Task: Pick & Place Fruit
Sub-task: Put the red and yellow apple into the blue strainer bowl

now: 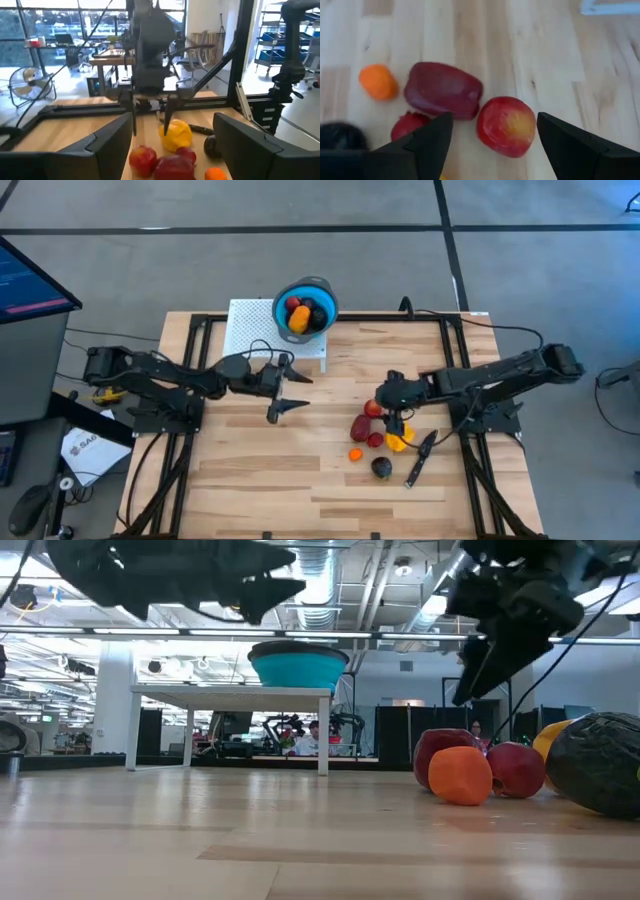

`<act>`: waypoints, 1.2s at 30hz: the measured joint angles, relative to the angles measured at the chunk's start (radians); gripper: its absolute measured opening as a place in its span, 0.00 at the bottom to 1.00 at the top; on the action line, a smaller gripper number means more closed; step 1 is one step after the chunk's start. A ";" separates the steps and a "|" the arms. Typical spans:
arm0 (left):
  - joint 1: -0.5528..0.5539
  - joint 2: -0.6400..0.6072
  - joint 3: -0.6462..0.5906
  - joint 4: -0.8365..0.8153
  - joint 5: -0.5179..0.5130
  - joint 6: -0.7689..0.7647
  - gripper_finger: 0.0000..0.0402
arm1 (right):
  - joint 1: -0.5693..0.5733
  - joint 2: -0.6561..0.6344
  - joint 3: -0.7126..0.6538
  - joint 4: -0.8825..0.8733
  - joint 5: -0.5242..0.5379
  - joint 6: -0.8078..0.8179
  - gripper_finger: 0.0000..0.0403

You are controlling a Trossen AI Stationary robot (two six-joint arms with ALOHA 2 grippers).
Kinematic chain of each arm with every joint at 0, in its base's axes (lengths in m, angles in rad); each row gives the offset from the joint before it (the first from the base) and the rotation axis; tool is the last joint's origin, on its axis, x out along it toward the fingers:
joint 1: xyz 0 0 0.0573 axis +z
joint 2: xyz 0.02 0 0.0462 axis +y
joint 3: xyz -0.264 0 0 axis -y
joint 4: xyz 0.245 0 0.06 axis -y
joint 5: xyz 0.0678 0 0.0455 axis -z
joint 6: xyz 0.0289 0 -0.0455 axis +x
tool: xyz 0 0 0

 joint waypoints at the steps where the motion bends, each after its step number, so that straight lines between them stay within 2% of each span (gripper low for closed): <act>1: 0.002 0.016 -0.002 0.012 -0.007 -0.001 0.66 | -0.012 0.025 0.029 -0.029 -0.018 -0.041 0.72; 11: 0.015 0.052 -0.002 0.019 -0.057 0.004 0.63 | -0.053 0.352 0.269 -0.295 -0.037 -0.452 0.95; 16: 0.015 0.052 -0.002 0.019 -0.057 0.006 0.61 | -0.051 0.500 0.363 -0.349 -0.029 -0.528 0.99; 21: 0.015 0.052 -0.002 0.018 -0.056 0.010 0.60 | -0.051 0.589 0.410 -0.413 -0.028 -0.530 0.94; 26: 0.015 0.052 -0.002 0.016 -0.056 0.013 0.58 | -0.052 0.600 0.410 -0.414 -0.026 -0.502 0.80; 32: 0.015 0.052 -0.002 0.013 -0.056 0.020 0.57 | -0.074 0.557 0.400 -0.398 -0.027 -0.365 0.64; 36: 0.015 0.052 -0.002 0.012 -0.056 0.024 0.57 | -0.094 0.453 0.308 -0.285 -0.026 -0.258 0.62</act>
